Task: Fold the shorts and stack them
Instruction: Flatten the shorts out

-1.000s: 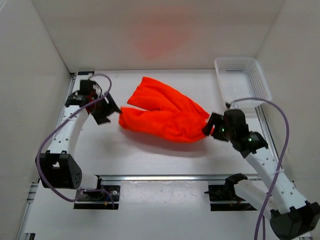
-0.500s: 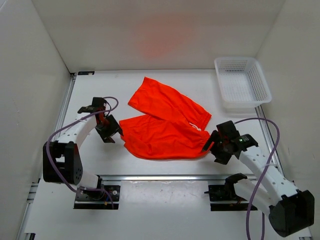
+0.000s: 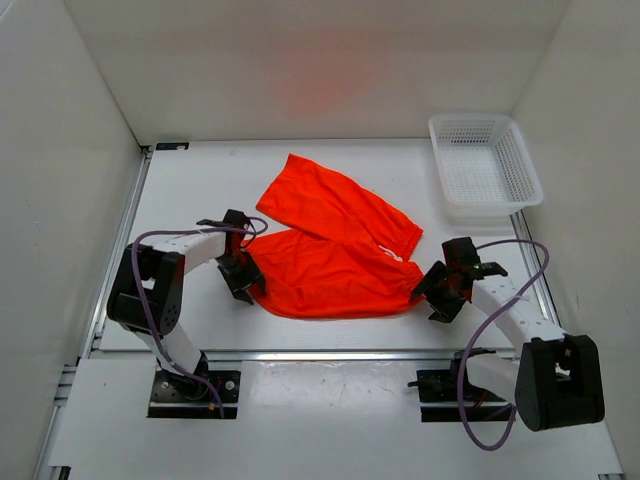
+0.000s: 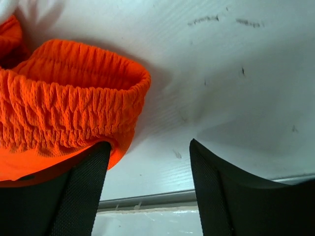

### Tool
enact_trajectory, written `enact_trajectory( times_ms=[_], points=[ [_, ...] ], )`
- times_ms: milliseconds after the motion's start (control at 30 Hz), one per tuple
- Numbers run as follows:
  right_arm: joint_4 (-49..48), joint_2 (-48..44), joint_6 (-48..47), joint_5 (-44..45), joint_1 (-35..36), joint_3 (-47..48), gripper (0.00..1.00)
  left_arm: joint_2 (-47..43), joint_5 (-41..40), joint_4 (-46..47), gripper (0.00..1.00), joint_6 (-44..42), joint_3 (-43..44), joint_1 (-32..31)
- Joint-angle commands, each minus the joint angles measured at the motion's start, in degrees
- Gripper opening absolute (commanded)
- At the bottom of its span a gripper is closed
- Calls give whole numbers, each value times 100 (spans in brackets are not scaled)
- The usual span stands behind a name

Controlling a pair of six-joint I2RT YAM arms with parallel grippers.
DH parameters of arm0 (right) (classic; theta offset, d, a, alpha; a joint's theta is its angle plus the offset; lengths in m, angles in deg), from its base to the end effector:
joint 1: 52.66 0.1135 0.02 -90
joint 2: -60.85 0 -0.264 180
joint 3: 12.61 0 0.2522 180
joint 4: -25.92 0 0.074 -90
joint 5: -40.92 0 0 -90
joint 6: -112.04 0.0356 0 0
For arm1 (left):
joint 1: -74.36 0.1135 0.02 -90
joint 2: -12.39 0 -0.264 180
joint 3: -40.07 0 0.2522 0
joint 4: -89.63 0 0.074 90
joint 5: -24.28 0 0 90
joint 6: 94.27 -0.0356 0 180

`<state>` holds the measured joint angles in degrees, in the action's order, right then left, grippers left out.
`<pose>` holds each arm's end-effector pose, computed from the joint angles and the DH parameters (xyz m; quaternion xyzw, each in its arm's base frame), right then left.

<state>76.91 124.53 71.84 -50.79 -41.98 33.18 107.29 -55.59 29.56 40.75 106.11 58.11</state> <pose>0.1791 0.0349 0.1704 0.3265 0.9271 0.1050 0.1509 0.2531 -0.0803 0.1458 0.2467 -0.9650 0.0807 0.0370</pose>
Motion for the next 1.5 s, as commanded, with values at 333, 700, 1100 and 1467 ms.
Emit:
enact_trajectory(
  times_ms=[333,700,1100,1467],
  points=[
    [-1228,1129,-656,-391,-92,505,2,-242,-495,-27,10,-186,774,385],
    [319,2729,-1534,-250,-285,6505,0,645,-548,-2357,10,-898,7076,1765],
    [284,200,-1658,-188,48,2908,0,-1832,-336,-1355,10,-845,2374,2029],
    [1207,-1569,-1342,-155,567,953,89,-2240,-556,-1302,83,-907,1302,2197]
  ],
)
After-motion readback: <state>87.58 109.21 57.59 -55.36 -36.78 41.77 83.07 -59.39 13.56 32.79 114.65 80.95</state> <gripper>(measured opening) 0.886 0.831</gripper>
